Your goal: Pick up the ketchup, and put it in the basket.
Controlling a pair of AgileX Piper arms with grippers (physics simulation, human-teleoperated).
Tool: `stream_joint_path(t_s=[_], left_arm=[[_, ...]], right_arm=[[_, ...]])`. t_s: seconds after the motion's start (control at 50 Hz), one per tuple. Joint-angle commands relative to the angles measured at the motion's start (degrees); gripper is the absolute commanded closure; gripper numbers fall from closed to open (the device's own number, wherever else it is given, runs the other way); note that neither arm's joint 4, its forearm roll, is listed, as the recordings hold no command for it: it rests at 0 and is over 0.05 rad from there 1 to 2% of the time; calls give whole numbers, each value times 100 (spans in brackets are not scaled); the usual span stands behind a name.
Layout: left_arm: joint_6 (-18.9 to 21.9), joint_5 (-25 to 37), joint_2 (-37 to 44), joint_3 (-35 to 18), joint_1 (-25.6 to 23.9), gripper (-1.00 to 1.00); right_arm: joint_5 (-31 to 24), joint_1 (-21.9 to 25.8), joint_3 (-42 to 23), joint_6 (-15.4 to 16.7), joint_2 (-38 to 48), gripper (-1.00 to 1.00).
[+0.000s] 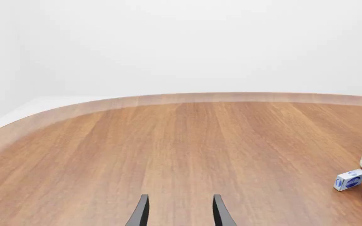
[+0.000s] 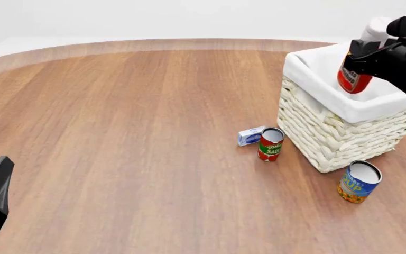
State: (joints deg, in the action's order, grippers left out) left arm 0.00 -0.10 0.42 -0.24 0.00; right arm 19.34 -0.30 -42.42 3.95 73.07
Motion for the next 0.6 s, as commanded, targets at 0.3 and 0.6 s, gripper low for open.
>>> stream_joint_path(t_s=[0.3,0.6], left_arm=[[0,0,0,0,0,-100],[0,0,0,0,0,-100]], right_arm=[[7,-136,-7,25,230,100],[-18,-165,-16,-24,246,100]])
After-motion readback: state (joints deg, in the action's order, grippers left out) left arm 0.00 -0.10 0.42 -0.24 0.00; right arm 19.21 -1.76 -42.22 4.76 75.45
